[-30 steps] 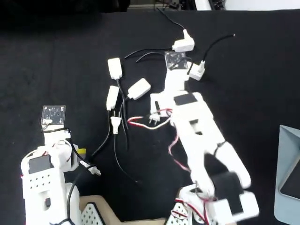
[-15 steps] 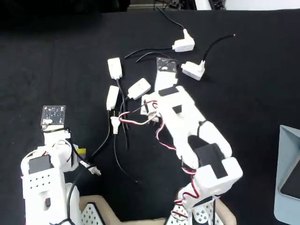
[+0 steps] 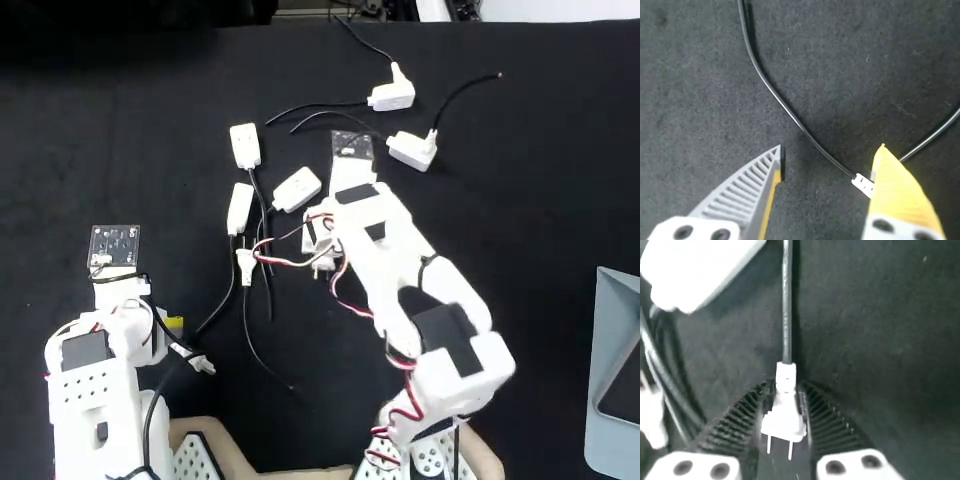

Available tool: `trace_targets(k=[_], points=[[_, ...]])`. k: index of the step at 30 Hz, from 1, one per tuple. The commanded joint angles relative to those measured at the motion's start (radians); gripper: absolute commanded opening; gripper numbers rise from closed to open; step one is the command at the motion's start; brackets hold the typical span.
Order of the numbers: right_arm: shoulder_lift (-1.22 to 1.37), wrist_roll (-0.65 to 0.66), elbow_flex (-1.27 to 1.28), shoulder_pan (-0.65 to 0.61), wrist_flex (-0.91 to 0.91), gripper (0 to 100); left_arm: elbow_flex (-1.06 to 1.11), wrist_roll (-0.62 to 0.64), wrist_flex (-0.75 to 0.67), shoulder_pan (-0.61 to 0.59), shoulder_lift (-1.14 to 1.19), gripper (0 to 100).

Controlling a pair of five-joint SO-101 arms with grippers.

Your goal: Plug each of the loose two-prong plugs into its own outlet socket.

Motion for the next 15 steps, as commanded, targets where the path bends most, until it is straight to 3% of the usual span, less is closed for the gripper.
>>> trace_targets(k=[1,9,15], points=[[-0.156,0.103,-0.028,0.038,0.086,1.1,-0.004,-0.009,-0.015,-0.010,-0.012,29],[-0.271,0.370,-0.025,0.311,0.068,1.1,-0.004,-0.009,-0.015,-0.010,-0.012,29],[-0.173,0.456,0.068,0.364,-0.117,1.1,-0.004,-0.009,-0.015,-0.010,-0.012,29]])
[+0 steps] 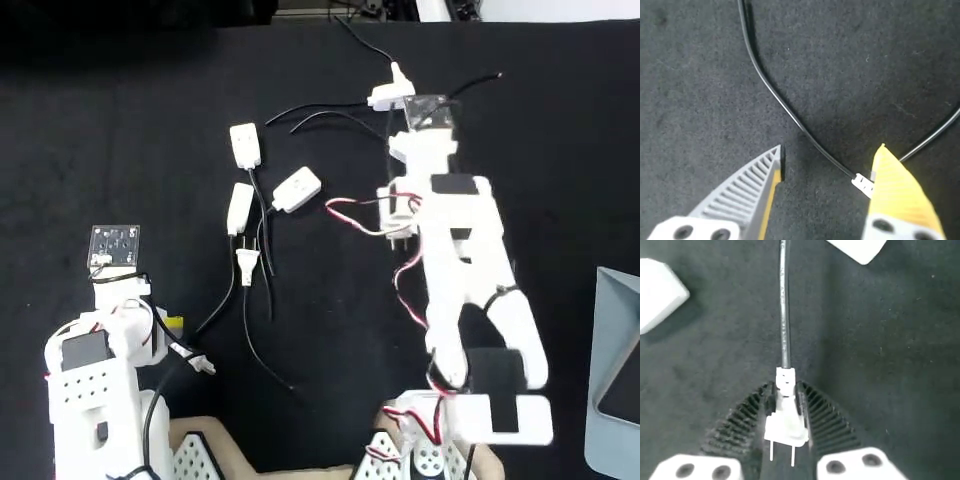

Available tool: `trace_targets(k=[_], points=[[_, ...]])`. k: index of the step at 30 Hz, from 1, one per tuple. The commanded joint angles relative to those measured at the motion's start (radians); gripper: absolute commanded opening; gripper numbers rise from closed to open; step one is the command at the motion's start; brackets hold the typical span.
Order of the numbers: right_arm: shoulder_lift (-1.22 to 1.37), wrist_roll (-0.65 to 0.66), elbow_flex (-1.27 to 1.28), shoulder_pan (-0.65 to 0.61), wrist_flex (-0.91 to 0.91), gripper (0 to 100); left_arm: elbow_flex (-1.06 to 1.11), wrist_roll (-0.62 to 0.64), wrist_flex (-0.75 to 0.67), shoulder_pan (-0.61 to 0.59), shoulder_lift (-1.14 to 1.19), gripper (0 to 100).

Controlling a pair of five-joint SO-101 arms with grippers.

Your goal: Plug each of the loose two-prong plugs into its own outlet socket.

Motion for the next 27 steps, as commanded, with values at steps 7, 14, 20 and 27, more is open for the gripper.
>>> trace_targets(k=[7,14,20,27], points=[[0.232,0.025,0.036,-0.086,-0.074,1.1,-0.004,-0.009,-0.015,-0.010,-0.012,29],[0.242,0.025,-0.005,-0.183,0.203,1.1,-0.004,-0.009,-0.015,-0.010,-0.012,29],[0.242,0.032,-0.001,-0.189,0.276,1.1,-0.004,-0.009,-0.015,-0.010,-0.012,29],[0.194,0.032,-0.002,-0.192,0.270,1.1,-0.004,-0.009,-0.015,-0.010,-0.012,29]])
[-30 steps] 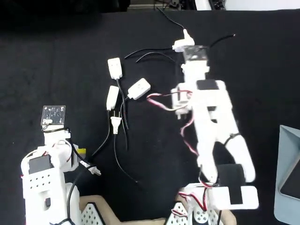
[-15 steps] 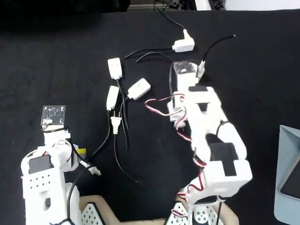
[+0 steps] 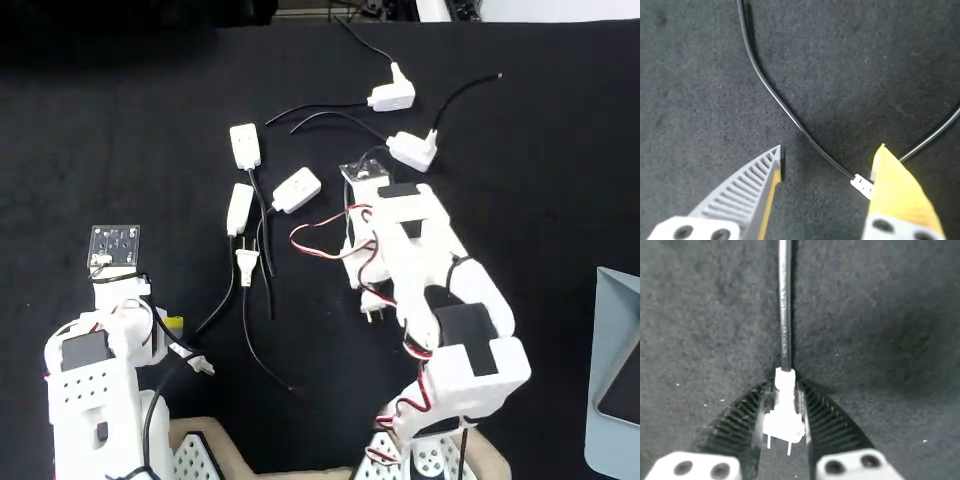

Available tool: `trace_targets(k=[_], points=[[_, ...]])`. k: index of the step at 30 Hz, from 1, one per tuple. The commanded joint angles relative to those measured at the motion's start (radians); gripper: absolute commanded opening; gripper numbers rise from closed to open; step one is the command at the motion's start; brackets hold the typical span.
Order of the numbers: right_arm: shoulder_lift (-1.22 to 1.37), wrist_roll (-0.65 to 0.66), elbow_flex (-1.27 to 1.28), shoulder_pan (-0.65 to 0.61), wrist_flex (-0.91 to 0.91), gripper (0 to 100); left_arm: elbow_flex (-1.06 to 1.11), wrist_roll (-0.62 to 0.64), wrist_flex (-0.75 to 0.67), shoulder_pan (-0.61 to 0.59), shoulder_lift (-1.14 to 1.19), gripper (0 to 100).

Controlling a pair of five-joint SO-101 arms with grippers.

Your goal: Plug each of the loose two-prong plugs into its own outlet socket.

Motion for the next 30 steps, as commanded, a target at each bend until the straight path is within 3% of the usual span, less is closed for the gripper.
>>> trace_targets(k=[1,5,10,19,30], points=[[-0.067,0.011,-0.005,-0.023,0.017,1.1,-0.004,-0.009,-0.015,-0.010,-0.012,29],[-0.182,0.012,-0.012,-0.026,0.014,2.2,-0.004,-0.009,-0.015,-0.010,-0.012,29],[-0.265,0.011,0.004,-0.075,0.052,19.1,-0.004,-0.009,-0.015,-0.010,-0.012,29],[-0.312,0.011,0.007,-0.012,0.095,12.1,-0.004,-0.009,-0.015,-0.010,-0.012,29],[-0.116,0.012,-0.024,0.083,0.092,11.7,-0.004,-0.009,-0.015,-0.010,-0.012,29]])
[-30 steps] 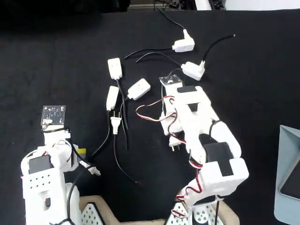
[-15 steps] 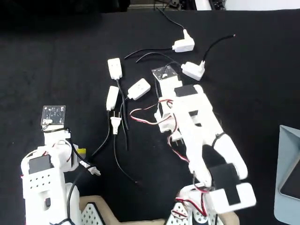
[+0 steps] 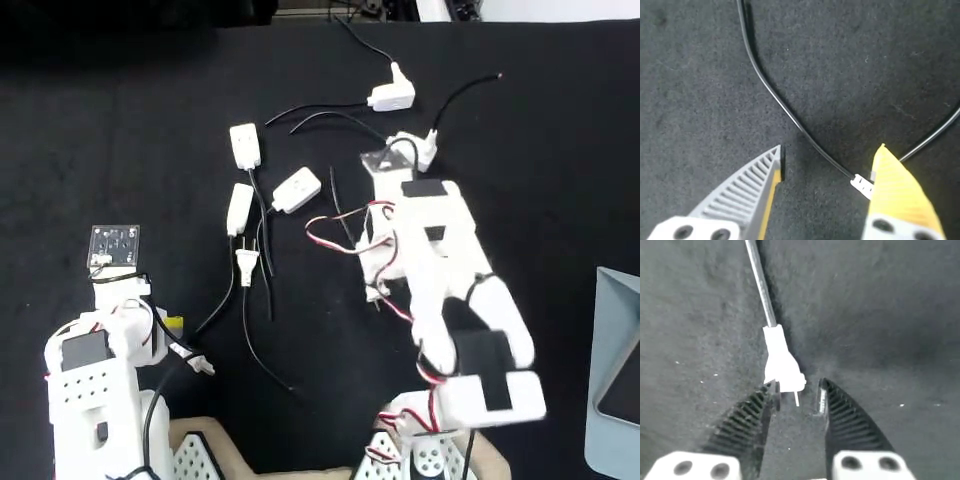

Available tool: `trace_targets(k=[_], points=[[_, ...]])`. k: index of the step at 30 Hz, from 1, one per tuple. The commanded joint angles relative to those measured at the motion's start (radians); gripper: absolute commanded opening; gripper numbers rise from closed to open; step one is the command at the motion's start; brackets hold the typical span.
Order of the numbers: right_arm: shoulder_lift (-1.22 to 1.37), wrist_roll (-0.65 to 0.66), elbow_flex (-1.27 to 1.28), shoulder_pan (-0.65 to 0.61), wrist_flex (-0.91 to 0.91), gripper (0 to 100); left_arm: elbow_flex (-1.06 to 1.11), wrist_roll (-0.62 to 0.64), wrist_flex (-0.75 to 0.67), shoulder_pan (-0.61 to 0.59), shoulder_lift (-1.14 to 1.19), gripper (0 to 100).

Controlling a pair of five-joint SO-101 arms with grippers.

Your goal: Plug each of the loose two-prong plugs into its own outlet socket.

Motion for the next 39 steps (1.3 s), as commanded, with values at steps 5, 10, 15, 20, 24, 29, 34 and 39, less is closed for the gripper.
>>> trace_targets(k=[5,10,15,20,24,29,34,39], points=[[0.084,0.005,-0.061,-0.014,-0.017,11.7,-0.004,-0.009,-0.015,-0.010,-0.012,29],[0.122,0.000,-0.061,-0.055,-0.060,11.5,-0.004,-0.009,-0.015,-0.010,-0.012,29],[0.125,-0.044,-0.061,-0.104,-0.058,11.4,-0.004,-0.009,-0.015,-0.010,-0.012,29],[0.125,-0.044,-0.061,-0.100,-0.058,8.8,-0.004,-0.009,-0.015,-0.010,-0.012,29],[0.117,-0.044,-0.070,-0.100,-0.055,1.3,-0.004,-0.009,-0.015,-0.010,-0.012,29],[0.058,-0.043,-0.093,-0.106,0.008,1.1,-0.004,-0.009,-0.015,-0.010,-0.012,29],[0.039,-0.043,-0.093,-0.107,0.020,1.3,-0.004,-0.009,-0.015,-0.010,-0.012,29],[0.077,-0.043,-0.091,-0.107,0.035,8.4,-0.004,-0.009,-0.015,-0.010,-0.012,29]])
